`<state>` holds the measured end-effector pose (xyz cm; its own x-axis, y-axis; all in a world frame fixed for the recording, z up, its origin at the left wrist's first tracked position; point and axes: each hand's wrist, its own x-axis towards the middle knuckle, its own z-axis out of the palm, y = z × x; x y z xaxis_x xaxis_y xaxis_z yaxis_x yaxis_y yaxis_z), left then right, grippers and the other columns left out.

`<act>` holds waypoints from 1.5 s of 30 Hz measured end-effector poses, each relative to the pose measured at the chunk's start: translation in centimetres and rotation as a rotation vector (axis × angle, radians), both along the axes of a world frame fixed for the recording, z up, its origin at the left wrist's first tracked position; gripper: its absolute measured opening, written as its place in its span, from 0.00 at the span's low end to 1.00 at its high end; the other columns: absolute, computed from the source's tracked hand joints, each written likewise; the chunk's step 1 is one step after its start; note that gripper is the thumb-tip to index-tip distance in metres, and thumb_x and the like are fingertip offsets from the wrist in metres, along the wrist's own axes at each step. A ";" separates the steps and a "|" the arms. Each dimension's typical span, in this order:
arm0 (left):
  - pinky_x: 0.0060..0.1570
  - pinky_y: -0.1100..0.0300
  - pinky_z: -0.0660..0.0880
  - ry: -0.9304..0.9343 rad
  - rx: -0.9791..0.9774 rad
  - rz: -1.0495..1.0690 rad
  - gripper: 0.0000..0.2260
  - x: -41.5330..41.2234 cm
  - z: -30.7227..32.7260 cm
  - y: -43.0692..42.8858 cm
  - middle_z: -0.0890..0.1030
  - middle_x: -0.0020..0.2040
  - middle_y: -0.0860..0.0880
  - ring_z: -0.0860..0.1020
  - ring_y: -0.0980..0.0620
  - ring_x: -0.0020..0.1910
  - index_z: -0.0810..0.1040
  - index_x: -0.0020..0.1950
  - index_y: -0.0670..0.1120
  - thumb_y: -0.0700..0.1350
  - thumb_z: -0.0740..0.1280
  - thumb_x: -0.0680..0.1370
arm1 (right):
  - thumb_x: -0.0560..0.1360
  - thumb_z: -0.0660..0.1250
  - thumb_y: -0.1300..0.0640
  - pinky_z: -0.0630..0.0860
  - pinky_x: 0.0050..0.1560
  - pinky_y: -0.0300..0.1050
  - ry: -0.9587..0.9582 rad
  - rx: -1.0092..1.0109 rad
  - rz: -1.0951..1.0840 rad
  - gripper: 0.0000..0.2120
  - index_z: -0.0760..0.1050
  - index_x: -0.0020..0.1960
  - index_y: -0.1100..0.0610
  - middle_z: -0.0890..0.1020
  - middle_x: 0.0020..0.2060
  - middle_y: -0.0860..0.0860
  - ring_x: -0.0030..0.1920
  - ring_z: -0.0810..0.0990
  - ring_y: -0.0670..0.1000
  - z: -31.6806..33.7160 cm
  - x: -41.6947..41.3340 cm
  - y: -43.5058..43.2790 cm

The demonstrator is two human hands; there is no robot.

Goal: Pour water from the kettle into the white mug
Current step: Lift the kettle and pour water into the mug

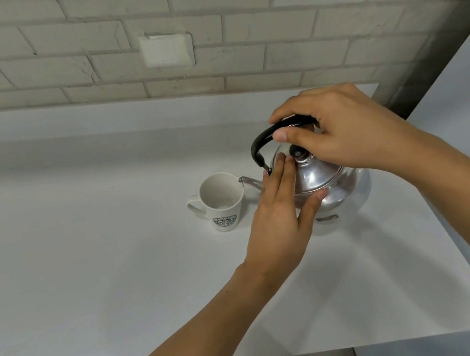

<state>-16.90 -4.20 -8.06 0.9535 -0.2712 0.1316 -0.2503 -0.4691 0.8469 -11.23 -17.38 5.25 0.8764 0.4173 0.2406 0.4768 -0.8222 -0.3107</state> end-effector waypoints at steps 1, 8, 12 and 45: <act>0.85 0.51 0.58 0.004 -0.029 0.012 0.33 -0.1 0.1 0.0 0.55 0.88 0.53 0.51 0.53 0.88 0.53 0.88 0.50 0.58 0.62 0.87 | 0.80 0.66 0.46 0.74 0.50 0.41 0.004 -0.019 0.011 0.15 0.81 0.63 0.48 0.85 0.51 0.46 0.47 0.80 0.47 0.2 0.1 0.3; 0.84 0.51 0.60 0.014 -0.133 0.061 0.32 0.0 0.4 0.3 0.58 0.88 0.55 0.55 0.55 0.87 0.55 0.87 0.52 0.58 0.63 0.86 | 0.81 0.65 0.46 0.78 0.52 0.54 -0.004 -0.100 0.068 0.14 0.82 0.63 0.46 0.84 0.48 0.49 0.50 0.81 0.51 1.2 0.8 1.9; 0.83 0.49 0.62 0.021 -0.177 0.074 0.32 -0.1 0.4 0.2 0.60 0.87 0.55 0.57 0.55 0.87 0.57 0.87 0.51 0.58 0.63 0.86 | 0.80 0.65 0.46 0.77 0.51 0.55 -0.019 -0.125 0.089 0.14 0.82 0.62 0.46 0.84 0.47 0.49 0.50 0.80 0.52 1.4 1.0 2.5; 0.78 0.52 0.69 0.010 -0.406 0.137 0.29 0.0 0.6 -0.3 0.71 0.81 0.57 0.67 0.60 0.81 0.63 0.85 0.55 0.56 0.66 0.85 | 0.80 0.66 0.47 0.70 0.42 0.44 -0.043 -0.284 0.175 0.13 0.83 0.62 0.46 0.85 0.49 0.46 0.45 0.69 0.42 2.6 1.9 4.5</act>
<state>-16.93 -4.53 -7.44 0.9788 -0.0704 0.1924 -0.2000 -0.1255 0.9717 -9.35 -12.90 7.89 0.7771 0.6162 0.1284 0.6261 -0.7776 -0.0574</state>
